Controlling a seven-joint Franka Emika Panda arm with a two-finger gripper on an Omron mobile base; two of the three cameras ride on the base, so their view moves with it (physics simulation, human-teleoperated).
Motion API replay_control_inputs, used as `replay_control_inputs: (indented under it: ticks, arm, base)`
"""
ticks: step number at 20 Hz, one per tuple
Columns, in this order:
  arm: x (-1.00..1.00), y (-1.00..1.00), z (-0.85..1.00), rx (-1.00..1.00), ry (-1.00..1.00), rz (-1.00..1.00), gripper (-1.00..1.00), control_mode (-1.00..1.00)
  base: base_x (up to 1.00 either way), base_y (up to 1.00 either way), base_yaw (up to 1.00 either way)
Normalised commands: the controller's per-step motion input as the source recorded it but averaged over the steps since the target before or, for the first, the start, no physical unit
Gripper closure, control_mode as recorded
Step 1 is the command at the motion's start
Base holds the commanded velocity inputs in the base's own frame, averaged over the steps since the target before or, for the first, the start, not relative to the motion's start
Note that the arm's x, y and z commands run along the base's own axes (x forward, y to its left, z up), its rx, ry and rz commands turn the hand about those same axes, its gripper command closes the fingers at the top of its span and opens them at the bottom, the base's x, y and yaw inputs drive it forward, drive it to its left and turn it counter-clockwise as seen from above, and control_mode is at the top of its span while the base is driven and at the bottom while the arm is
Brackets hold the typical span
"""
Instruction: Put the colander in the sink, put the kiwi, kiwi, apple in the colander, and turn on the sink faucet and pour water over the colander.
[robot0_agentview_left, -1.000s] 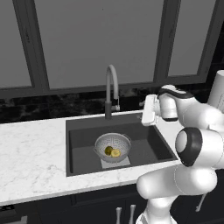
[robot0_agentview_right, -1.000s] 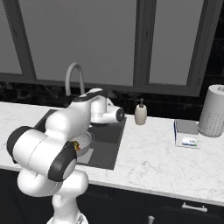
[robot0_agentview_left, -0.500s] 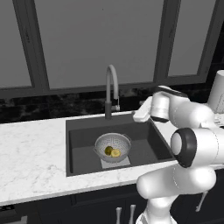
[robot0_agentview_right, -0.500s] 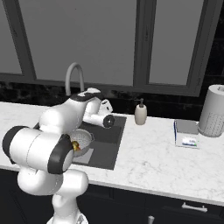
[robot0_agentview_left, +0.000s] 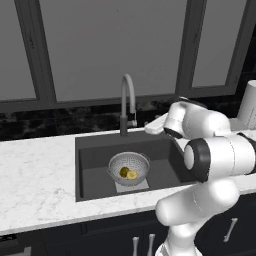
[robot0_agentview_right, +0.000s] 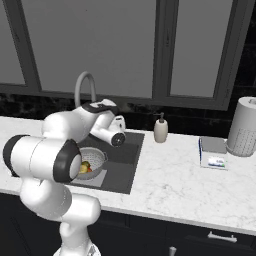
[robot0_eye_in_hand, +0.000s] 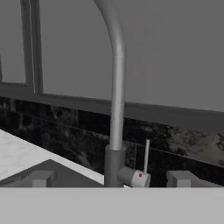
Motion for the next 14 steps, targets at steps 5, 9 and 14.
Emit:
replay_control_inputs:
  ticks: [5, 9, 14]
  arm:
    - [0.32, 0.0, 0.0, 0.03, 0.0, 0.0, -1.0, -1.0]
    - [0.44, 0.01, -0.04, 0.03, 0.0, 0.0, -1.0, -1.0]
    - [0.42, 0.07, -0.12, 0.09, 0.0, 0.0, -1.0, -1.0]
  base:
    - [0.0, 0.0, 0.0]
    - [0.0, 0.0, 0.0]
    - [0.0, 0.0, 0.0]
